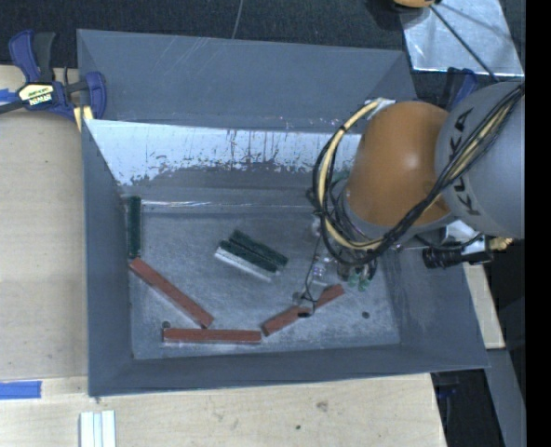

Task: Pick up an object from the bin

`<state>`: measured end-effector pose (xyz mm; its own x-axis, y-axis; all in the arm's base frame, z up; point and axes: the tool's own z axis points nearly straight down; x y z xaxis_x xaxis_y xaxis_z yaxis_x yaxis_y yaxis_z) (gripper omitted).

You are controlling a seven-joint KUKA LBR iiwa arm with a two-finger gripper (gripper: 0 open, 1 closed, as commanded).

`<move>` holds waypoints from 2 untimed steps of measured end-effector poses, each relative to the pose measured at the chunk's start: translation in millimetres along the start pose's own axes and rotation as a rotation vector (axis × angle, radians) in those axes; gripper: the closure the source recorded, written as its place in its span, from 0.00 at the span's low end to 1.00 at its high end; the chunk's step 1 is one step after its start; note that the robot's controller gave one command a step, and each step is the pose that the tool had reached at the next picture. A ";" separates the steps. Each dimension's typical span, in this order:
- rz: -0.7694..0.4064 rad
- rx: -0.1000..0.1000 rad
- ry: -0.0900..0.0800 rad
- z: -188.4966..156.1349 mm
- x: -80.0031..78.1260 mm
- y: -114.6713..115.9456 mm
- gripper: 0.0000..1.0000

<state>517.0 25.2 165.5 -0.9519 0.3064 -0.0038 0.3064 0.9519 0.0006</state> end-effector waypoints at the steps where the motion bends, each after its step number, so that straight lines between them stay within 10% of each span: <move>1: -0.004 0.000 0.001 0.4 0.4 0.9 0.00; 2: 0.163 0.000 0.001 95.3 -23.7 1.1 1.00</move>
Offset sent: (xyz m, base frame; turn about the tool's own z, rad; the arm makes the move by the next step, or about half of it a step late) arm 0.0225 -0.0060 -0.0955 0.1650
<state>540.3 19.0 70.3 -0.8894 0.4572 -0.0031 0.4572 0.8894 0.0013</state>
